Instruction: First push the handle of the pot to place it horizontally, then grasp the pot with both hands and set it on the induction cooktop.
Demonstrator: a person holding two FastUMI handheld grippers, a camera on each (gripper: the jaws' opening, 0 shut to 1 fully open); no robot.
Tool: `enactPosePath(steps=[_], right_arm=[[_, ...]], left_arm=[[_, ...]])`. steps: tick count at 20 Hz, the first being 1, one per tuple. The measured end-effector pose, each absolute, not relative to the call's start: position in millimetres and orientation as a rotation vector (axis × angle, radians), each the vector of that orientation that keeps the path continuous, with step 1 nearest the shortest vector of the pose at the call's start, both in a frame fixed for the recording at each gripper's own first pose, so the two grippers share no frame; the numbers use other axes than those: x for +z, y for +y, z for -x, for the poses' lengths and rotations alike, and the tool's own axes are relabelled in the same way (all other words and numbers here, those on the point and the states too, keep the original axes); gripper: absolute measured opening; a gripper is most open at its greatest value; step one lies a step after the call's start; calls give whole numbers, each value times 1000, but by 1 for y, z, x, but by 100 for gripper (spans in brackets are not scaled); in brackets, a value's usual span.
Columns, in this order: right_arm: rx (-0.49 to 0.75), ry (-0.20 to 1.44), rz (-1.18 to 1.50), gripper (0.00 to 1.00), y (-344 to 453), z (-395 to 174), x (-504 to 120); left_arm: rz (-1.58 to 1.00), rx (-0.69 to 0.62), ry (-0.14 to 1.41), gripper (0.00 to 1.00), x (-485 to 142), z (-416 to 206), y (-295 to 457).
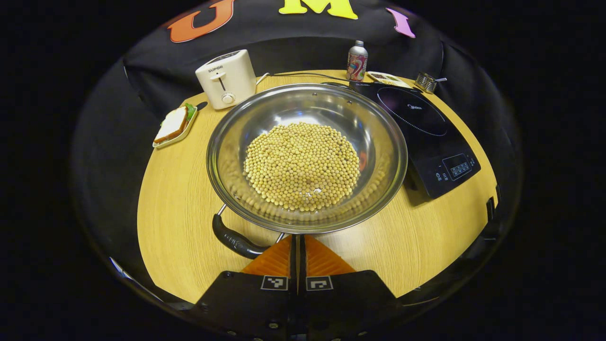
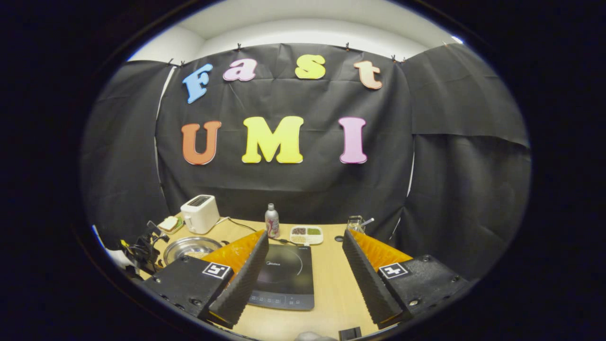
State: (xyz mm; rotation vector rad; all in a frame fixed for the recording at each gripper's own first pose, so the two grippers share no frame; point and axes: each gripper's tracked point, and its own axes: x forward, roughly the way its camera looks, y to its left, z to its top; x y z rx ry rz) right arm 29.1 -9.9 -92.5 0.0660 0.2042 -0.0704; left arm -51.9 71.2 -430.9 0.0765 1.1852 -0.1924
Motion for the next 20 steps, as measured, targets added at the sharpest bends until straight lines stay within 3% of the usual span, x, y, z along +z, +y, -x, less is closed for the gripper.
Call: enactPosePath(steps=[5,6,7,8,13,14,15,16,17,18,19,20], right_arm=[[-71,213,-68,96,-11,-33,-95],[-67,215,-70,96,-10,-33,-96],[-63,218,-69,96,-8,-35,-96],[-60,219,-67,96,-6,-36,-96],[-46,218,-57,97,-3,-40,-94],[-45,219,-53,96,-4,-41,-95],[-45,220,-49,96,-4,-41,-95],[-45,220,-48,96,-4,-42,-95],[-44,221,-47,96,-4,-42,-94],[-45,221,-47,96,-4,-42,-94],[-44,222,-47,96,-4,-42,-94],[-44,222,-47,99,-3,-43,-94]], left_arm=[[-69,-163,1189,0,-432,49,87],[-67,-154,1190,10,-432,48,91],[-64,-146,1189,10,-432,46,95],[-61,-139,1190,0,-431,45,98],[-24,-106,1193,0,-433,39,111],[-13,-98,1194,10,-433,37,113],[-10,-92,1196,10,-433,37,116],[-10,-85,1196,0,-432,36,119],[-12,-81,1194,0,-432,34,122],[-12,-74,1194,10,-431,33,125],[-11,-69,1194,0,-431,32,129],[-6,-62,1192,0,-431,30,131]])
